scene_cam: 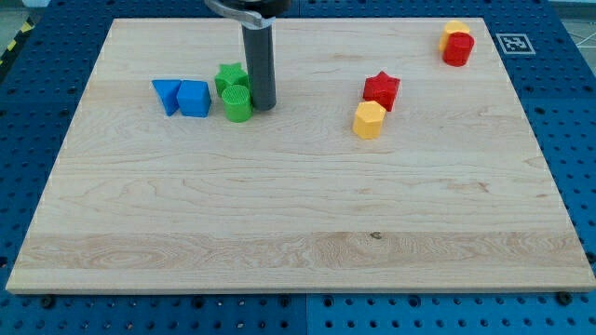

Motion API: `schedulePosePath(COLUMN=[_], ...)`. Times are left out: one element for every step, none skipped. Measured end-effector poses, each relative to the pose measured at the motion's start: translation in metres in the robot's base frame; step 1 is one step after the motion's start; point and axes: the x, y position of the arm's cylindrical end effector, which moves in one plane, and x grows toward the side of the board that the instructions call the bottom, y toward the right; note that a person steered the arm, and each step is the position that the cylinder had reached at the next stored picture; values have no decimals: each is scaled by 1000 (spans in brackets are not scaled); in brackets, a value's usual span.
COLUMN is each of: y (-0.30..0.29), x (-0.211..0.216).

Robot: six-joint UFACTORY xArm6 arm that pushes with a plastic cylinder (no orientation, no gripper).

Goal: Slide green circle to the blue cube

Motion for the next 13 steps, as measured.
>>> schedulePosePath(y=[0, -5, -12, -16, -16, -17, -17, -19, -19, -22, -23, -23, -8], x=[17, 17, 15, 15, 15, 15, 13, 13, 13, 11, 7, 7, -8])
